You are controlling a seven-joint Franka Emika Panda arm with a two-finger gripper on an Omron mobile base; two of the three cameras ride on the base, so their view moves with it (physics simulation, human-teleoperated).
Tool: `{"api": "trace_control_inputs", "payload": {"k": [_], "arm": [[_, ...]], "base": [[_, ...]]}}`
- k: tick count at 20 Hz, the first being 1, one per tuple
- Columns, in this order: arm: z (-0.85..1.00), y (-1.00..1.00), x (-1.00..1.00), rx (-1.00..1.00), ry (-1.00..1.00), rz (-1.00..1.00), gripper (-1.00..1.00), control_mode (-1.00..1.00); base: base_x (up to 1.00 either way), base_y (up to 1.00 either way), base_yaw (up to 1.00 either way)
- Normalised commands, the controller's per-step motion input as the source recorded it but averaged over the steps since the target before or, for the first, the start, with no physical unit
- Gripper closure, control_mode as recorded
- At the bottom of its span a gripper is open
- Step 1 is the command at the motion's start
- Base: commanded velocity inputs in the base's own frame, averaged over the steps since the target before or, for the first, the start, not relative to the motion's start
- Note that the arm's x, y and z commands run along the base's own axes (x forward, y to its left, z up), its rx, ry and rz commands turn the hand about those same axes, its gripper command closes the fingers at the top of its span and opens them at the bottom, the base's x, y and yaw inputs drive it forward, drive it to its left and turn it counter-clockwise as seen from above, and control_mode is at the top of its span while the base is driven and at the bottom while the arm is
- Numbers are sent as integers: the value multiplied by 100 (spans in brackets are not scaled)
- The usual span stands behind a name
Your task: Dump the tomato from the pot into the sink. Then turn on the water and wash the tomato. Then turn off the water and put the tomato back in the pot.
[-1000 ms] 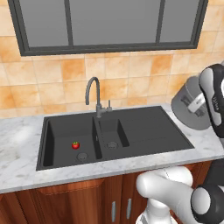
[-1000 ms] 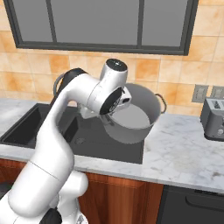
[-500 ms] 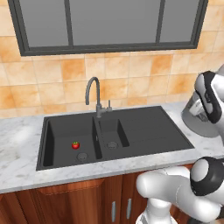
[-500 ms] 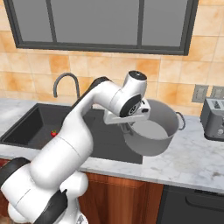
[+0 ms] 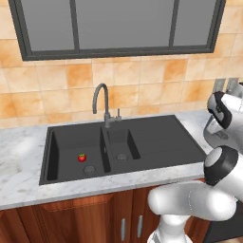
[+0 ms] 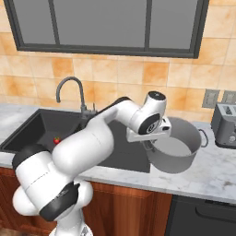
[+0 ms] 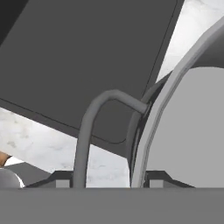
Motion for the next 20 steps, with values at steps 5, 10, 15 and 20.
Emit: {"api": "trace_control_inputs", "payload": {"k": [5,10,15,20], "arm": [[-52,-31,30,-5,0,-1,100,-100],[-43,-29,36,-4,0,0,100,-100],[-38,-31,35,-6,0,0,100,-100],[-42,-30,21,-4,0,0,100,-100]], "base": [[0,0,0],[0,0,0],[0,0,0],[0,0,0]]}}
